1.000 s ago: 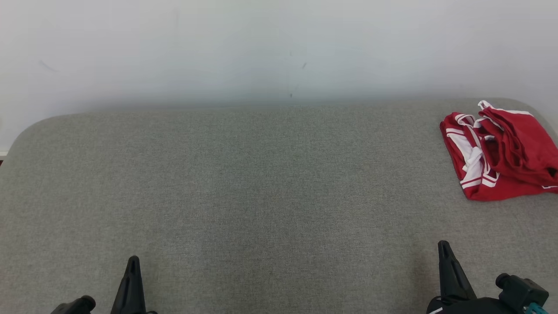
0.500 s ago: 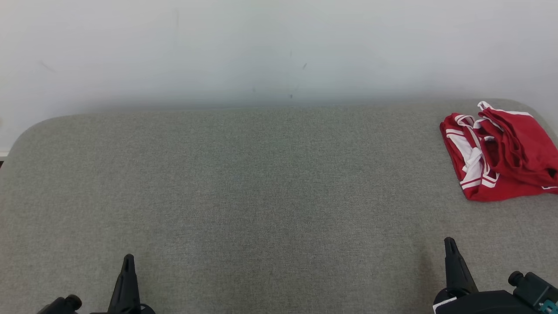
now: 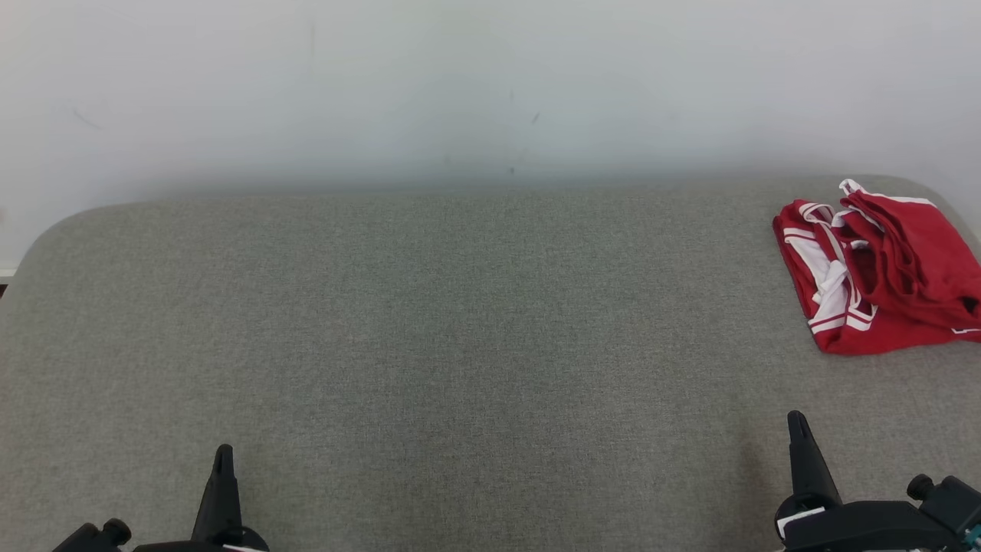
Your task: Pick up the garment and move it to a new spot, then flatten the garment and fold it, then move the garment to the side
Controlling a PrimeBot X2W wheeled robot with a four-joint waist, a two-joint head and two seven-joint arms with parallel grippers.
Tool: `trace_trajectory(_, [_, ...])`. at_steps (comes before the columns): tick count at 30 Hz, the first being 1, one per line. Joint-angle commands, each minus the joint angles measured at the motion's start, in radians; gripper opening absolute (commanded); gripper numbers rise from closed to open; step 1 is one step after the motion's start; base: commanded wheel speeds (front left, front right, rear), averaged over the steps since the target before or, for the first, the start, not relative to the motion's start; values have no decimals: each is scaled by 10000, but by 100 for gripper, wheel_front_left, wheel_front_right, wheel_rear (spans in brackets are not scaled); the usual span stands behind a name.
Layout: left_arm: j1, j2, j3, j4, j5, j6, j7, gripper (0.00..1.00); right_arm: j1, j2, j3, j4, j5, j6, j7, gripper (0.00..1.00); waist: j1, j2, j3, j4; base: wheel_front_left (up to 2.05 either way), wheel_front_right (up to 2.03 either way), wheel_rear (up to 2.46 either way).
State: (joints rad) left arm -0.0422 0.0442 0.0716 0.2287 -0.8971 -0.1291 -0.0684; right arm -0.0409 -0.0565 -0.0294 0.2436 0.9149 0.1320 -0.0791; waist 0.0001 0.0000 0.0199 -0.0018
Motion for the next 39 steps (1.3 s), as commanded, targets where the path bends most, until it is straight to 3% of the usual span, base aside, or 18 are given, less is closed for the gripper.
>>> trace_trajectory(1, [-243, 49, 58, -91, -428, -10, 84, 0, -209, -84, -62, -95, 425, -9, 90, 0, -1, 0, -4, 1, 0, 0, 0])
trace_trajectory(39, [-504, 70, 279, 56, -4334, -19, 1108, 0, -487, -76, -447, -44, 4290, -16, 1104, 0, -1, 0, -85, 9, 0, 0, 0])
